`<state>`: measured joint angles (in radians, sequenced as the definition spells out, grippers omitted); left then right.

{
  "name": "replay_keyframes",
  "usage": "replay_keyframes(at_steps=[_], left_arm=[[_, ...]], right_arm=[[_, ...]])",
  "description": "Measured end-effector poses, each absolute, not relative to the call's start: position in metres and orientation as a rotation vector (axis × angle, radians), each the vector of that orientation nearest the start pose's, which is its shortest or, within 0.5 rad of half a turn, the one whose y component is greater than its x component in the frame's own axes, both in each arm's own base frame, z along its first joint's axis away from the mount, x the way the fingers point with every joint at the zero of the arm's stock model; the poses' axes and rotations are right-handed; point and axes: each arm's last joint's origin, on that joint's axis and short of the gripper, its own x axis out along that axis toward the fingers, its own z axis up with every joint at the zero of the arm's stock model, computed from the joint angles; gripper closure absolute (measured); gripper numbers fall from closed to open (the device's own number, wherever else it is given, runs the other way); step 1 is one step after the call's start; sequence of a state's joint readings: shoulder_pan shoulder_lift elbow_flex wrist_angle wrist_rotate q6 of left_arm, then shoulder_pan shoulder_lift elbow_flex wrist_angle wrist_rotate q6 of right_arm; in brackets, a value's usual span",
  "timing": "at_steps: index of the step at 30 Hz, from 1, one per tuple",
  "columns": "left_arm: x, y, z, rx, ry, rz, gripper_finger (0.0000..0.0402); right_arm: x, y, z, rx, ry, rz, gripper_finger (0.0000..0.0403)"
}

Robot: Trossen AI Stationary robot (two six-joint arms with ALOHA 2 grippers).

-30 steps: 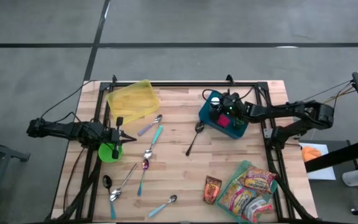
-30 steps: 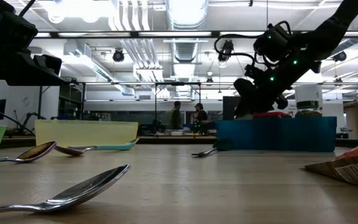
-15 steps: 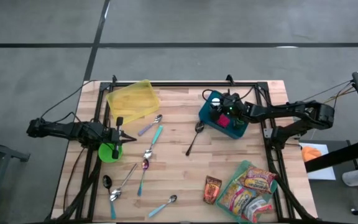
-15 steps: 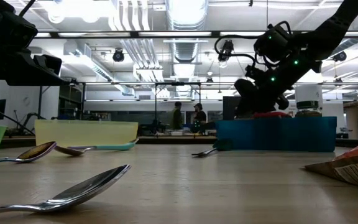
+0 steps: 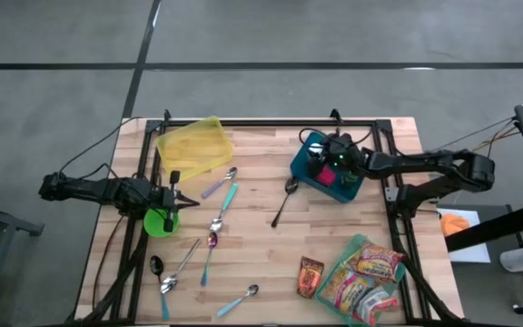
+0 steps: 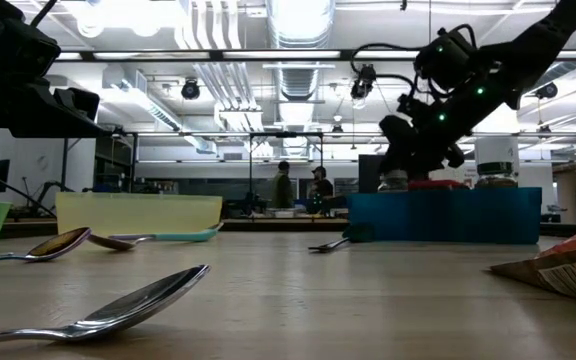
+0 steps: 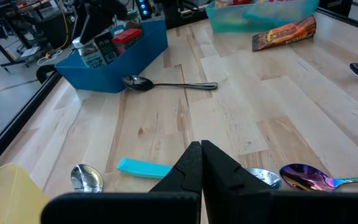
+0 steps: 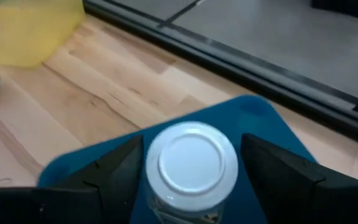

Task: Pick & Place Food Item
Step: Put the white seasoning bottle into the blue bin, then put the orange seasoning bag into the blue bin

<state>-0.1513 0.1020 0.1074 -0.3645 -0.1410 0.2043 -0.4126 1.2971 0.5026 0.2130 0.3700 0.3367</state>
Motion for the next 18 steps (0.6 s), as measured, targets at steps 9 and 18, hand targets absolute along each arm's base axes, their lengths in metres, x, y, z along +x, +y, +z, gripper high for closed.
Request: replay_keyframes(at_steps=[9, 18], left_arm=[[0.092, -0.01, 0.158, 0.254, 0.353, -0.047, 0.0401], [0.092, -0.01, 0.158, 0.254, 0.353, -0.047, 0.0401]], right_arm=[[0.214, -0.095, 0.196, 0.256, 0.385, -0.776, 0.0136], [0.209, -0.07, 0.223, 0.218, 0.28, -0.595, 0.0135]])
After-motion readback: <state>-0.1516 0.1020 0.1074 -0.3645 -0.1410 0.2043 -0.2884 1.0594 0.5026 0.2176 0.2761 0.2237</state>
